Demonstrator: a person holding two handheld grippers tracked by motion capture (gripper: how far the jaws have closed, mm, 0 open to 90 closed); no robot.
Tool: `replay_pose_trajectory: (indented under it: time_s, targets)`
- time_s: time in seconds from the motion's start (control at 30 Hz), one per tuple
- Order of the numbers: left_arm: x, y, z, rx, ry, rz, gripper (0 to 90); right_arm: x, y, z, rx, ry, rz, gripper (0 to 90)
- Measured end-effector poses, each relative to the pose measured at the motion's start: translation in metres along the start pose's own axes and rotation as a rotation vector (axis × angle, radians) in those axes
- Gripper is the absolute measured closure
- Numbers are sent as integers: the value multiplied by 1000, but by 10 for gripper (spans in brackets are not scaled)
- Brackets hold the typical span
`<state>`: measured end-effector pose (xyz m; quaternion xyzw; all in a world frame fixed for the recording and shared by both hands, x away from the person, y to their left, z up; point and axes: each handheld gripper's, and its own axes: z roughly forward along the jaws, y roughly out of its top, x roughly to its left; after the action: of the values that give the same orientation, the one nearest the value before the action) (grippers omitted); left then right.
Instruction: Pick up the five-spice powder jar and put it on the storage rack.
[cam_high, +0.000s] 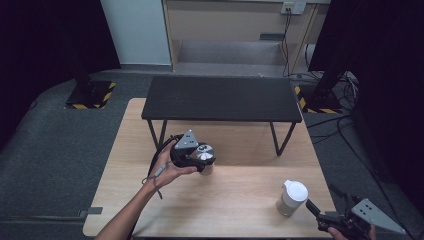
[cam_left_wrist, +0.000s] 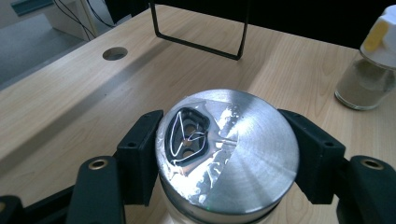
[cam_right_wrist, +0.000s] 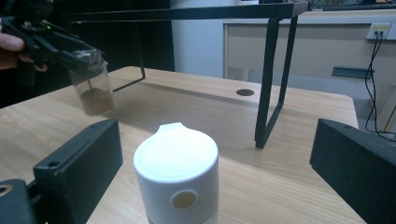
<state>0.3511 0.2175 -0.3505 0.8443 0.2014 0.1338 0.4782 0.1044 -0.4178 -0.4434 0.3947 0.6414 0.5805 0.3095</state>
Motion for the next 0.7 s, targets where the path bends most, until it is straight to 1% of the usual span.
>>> replay_pose_trajectory:
  time_s: [0.1,0.17,0.27,0.37,0.47,0.7]
  targets:
    - [-1,9,-8,8,-1,15,334,0,0,0,0,1,0,27]
    - [0,14,-14,4,-9,13,334,0,0,0,0,1,-1,26]
    - [0,22,-24,2,-9,25,334,0,0,0,-2,2,-2,23]
    - [1,29,-33,-10,-10,15,334,0,0,0,-4,4,-2,15]
    - [1,41,-44,3,-2,34,334,0,-1,0,-9,4,1,9]
    - [7,64,-70,-16,6,12,334,-1,-2,1,-19,16,-9,8]
